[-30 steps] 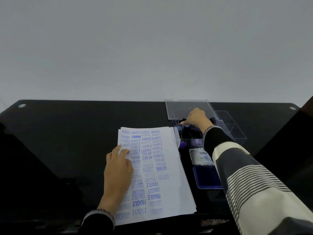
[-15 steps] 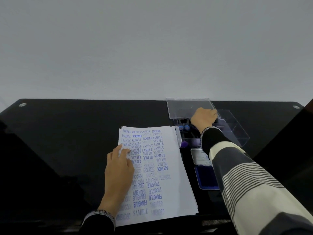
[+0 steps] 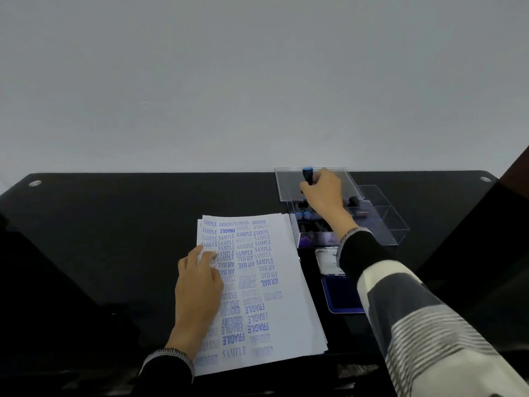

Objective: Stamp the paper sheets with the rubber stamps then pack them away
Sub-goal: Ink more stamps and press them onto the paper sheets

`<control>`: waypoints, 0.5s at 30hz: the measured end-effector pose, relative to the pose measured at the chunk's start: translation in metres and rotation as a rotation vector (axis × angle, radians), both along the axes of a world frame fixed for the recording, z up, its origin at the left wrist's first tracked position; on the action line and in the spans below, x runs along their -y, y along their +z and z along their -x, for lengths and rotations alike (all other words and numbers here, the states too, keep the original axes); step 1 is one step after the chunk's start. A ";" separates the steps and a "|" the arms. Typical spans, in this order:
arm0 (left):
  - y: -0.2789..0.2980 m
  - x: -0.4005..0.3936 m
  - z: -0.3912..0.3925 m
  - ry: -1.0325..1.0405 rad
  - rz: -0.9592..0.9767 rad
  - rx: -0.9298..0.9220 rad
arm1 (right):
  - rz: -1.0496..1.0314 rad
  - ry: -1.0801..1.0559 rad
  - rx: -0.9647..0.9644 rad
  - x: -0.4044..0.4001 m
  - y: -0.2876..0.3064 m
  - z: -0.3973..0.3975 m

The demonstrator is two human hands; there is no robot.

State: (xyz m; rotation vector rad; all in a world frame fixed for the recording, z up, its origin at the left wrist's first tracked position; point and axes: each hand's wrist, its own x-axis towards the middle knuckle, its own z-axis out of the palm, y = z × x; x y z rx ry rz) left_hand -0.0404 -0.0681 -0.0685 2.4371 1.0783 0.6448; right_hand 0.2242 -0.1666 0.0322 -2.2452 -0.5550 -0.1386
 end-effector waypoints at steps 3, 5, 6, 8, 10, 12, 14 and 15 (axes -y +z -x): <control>0.000 0.001 0.000 -0.012 -0.012 -0.002 | -0.342 0.045 -0.314 0.019 0.002 0.024; 0.001 0.001 0.001 -0.037 -0.033 0.008 | -0.503 0.089 -0.460 0.036 -0.002 0.040; 0.001 0.001 0.001 -0.047 -0.066 0.006 | -0.567 0.114 -0.518 0.046 -0.005 0.048; 0.001 0.001 0.001 -0.038 -0.169 -0.028 | -0.667 0.139 -0.593 0.070 -0.009 0.064; 0.002 0.002 0.001 -0.004 -0.276 -0.099 | -0.731 0.139 -0.622 0.092 -0.016 0.079; 0.008 0.006 0.002 -0.003 -0.365 -0.218 | -0.715 0.137 -0.606 0.113 -0.023 0.090; 0.015 0.010 0.000 -0.029 -0.390 -0.350 | -0.693 0.119 -0.580 0.131 -0.029 0.097; 0.020 0.012 -0.002 -0.033 -0.385 -0.399 | -0.693 0.103 -0.569 0.139 -0.031 0.100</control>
